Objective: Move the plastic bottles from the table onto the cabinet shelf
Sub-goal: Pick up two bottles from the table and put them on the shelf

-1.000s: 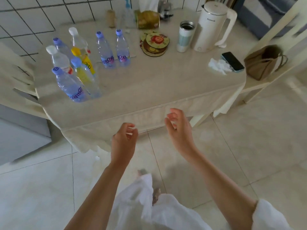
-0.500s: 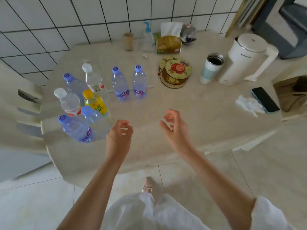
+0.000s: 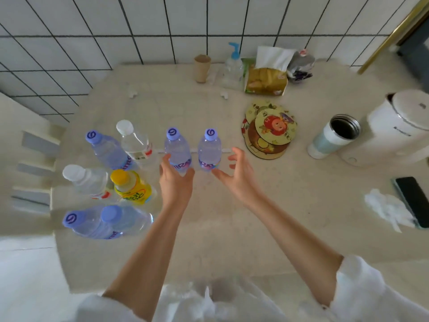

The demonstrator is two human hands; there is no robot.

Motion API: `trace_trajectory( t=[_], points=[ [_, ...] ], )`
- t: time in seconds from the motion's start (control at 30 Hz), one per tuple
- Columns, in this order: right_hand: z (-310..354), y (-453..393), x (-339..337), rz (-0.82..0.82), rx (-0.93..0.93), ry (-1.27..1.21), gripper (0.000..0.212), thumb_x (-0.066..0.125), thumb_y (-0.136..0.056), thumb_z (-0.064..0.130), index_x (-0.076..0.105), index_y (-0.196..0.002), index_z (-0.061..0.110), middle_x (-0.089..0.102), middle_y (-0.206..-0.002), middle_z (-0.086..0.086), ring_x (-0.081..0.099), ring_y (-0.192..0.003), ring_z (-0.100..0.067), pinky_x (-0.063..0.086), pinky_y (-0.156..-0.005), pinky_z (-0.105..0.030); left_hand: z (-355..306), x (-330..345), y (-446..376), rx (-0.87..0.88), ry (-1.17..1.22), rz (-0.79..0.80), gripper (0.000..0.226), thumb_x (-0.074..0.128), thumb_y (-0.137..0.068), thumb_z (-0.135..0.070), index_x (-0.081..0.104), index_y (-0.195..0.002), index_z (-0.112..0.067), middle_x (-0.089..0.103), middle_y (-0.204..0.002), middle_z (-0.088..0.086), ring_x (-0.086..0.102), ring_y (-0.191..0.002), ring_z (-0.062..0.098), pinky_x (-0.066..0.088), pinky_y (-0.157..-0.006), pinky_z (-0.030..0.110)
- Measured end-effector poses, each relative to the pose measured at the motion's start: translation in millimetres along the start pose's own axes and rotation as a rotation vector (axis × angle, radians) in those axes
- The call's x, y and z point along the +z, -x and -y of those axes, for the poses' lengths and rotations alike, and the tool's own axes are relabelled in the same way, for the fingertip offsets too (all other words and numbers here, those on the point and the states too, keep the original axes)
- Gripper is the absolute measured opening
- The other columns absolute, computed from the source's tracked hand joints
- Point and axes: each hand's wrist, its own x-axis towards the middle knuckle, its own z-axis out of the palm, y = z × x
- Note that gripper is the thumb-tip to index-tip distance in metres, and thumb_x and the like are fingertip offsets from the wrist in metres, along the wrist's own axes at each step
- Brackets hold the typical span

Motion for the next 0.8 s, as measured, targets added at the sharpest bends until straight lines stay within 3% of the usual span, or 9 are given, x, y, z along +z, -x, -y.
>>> trace_trajectory(
  t=[0.13, 0.2, 0.3, 0.43, 0.53, 0.63, 0.7, 0.8],
  points=[
    [-4, -46, 3, 0.080, 0.043, -0.007, 0.097, 0.082, -0.071, 0.037, 0.024, -0.146, 0.014, 0.045, -0.135, -0.006, 0.051, -0.121, -0.022, 0.043, -0.098, -0.034, -3, 23, -26, -0.023, 0.110, -0.094, 0.068, 0.071, -0.083, -0.012, 0.037, -0.141, -0.020, 0.056, -0.128, 0.000, 0.058, -0.111, 0.020, 0.040, -0.072, 0.015],
    [-5, -64, 6, 0.117, 0.040, -0.020, 0.099, 0.084, -0.069, 0.034, 0.024, -0.146, 0.018, 0.046, -0.136, -0.005, 0.050, -0.122, -0.021, 0.043, -0.099, -0.033, -2, 30, -39, -0.061, 0.141, -0.124, 0.070, 0.075, -0.081, -0.010, 0.037, -0.140, -0.016, 0.056, -0.127, 0.001, 0.056, -0.106, 0.016, 0.039, -0.074, 0.011],
    [-10, -80, 13, 0.177, 0.032, -0.076, 0.096, 0.086, -0.067, 0.027, 0.029, -0.144, 0.019, 0.049, -0.135, -0.004, 0.052, -0.119, -0.018, 0.044, -0.097, -0.029, 7, 38, -54, -0.085, 0.126, -0.172, 0.076, 0.079, -0.077, -0.010, 0.039, -0.140, -0.013, 0.057, -0.131, 0.006, 0.056, -0.116, 0.021, 0.040, -0.089, 0.024],
    [-18, -92, 19, 0.214, 0.015, -0.119, 0.093, 0.088, -0.063, 0.022, 0.036, -0.140, 0.018, 0.052, -0.133, -0.002, 0.052, -0.118, -0.017, 0.046, -0.100, -0.035, 18, 48, -69, -0.115, 0.118, -0.231, 0.074, 0.086, -0.067, -0.010, 0.047, -0.130, -0.010, 0.062, -0.122, 0.007, 0.061, -0.109, 0.026, 0.047, -0.088, 0.032],
    [-22, -94, 24, 0.239, 0.025, -0.154, 0.097, 0.087, -0.057, 0.034, 0.038, -0.139, 0.016, 0.055, -0.132, -0.001, 0.054, -0.120, -0.016, 0.046, -0.098, -0.032, 26, 52, -74, -0.108, 0.095, -0.272, 0.073, 0.089, -0.062, -0.013, 0.050, -0.123, -0.007, 0.065, -0.115, 0.009, 0.065, -0.104, 0.029, 0.050, -0.088, 0.040],
    [-33, -97, 34, 0.258, 0.036, -0.143, 0.087, 0.085, -0.055, 0.044, 0.048, -0.128, 0.019, 0.059, -0.123, -0.003, 0.059, -0.114, -0.018, 0.051, -0.095, -0.042, 32, 54, -75, -0.103, 0.091, -0.289, 0.070, 0.091, -0.060, -0.015, 0.053, -0.119, -0.009, 0.067, -0.110, 0.008, 0.066, -0.098, 0.028, 0.050, -0.087, 0.039],
    [-34, -98, 35, 0.248, 0.047, -0.139, 0.069, 0.086, -0.059, 0.033, 0.050, -0.118, 0.030, 0.062, -0.115, 0.001, 0.062, -0.105, -0.012, 0.052, -0.088, -0.034, 32, 54, -74, -0.091, 0.102, -0.299, 0.067, 0.091, -0.061, -0.016, 0.054, -0.116, -0.011, 0.068, -0.107, 0.006, 0.066, -0.094, 0.025, 0.051, -0.085, 0.037],
    [-35, -98, 35, 0.227, 0.039, -0.163, 0.063, 0.085, -0.065, 0.021, 0.047, -0.114, 0.035, 0.064, -0.106, 0.012, 0.062, -0.094, 0.001, 0.048, -0.078, -0.016, 31, 52, -74, -0.074, 0.116, -0.316, 0.062, 0.091, -0.062, -0.017, 0.055, -0.113, -0.013, 0.069, -0.103, 0.003, 0.066, -0.090, 0.022, 0.052, -0.082, 0.034]
  ],
)
